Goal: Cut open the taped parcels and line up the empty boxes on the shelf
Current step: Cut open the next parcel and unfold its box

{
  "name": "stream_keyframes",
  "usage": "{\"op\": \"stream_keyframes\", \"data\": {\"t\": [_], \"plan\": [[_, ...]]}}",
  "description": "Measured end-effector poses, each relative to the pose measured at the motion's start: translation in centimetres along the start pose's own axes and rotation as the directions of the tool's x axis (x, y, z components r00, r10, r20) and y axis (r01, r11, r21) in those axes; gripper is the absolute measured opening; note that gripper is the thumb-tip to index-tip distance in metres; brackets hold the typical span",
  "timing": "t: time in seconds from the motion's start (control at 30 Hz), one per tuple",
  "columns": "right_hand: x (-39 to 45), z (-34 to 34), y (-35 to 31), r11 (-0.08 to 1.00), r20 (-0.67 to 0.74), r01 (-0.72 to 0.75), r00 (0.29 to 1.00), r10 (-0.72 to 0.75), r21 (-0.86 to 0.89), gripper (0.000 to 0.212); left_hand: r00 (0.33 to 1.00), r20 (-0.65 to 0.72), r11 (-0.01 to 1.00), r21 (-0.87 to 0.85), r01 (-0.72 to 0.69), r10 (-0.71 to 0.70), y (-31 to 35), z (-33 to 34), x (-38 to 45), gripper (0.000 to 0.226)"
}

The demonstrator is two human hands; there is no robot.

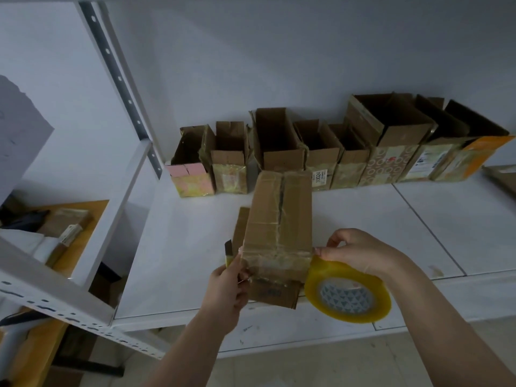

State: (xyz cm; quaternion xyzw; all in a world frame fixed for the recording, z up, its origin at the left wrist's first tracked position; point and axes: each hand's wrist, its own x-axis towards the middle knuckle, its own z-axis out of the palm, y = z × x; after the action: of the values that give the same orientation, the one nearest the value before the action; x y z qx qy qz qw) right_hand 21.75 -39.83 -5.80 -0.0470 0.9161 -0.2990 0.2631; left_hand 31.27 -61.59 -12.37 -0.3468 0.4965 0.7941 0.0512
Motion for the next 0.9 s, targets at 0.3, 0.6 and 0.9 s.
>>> {"op": "stream_keyframes", "data": {"t": [0.3, 0.6, 0.9], "plan": [[-0.1, 0.2, 0.3, 0.999, -0.038, -0.021, 0.999, 0.023, 0.034, 0.035, 0.988, 0.105, 0.972, -0.195, 0.131, -0.112, -1.6, 0.1, 0.7, 0.023], [-0.8, -0.3, 1.2, 0.998, -0.028, -0.015, 0.999, 0.017, 0.067, 0.040, 0.894, 0.122, 0.819, 0.363, -0.444, 0.430, 6.5, 0.5, -2.1, 0.033], [-0.5, -0.6, 1.6, 0.995, 0.024, 0.035, 0.999, -0.037, 0.089, 0.040, 0.723, 0.691, 0.514, 0.622, -0.590, -0.006, 8.7, 10.0, -2.9, 0.039]]}}
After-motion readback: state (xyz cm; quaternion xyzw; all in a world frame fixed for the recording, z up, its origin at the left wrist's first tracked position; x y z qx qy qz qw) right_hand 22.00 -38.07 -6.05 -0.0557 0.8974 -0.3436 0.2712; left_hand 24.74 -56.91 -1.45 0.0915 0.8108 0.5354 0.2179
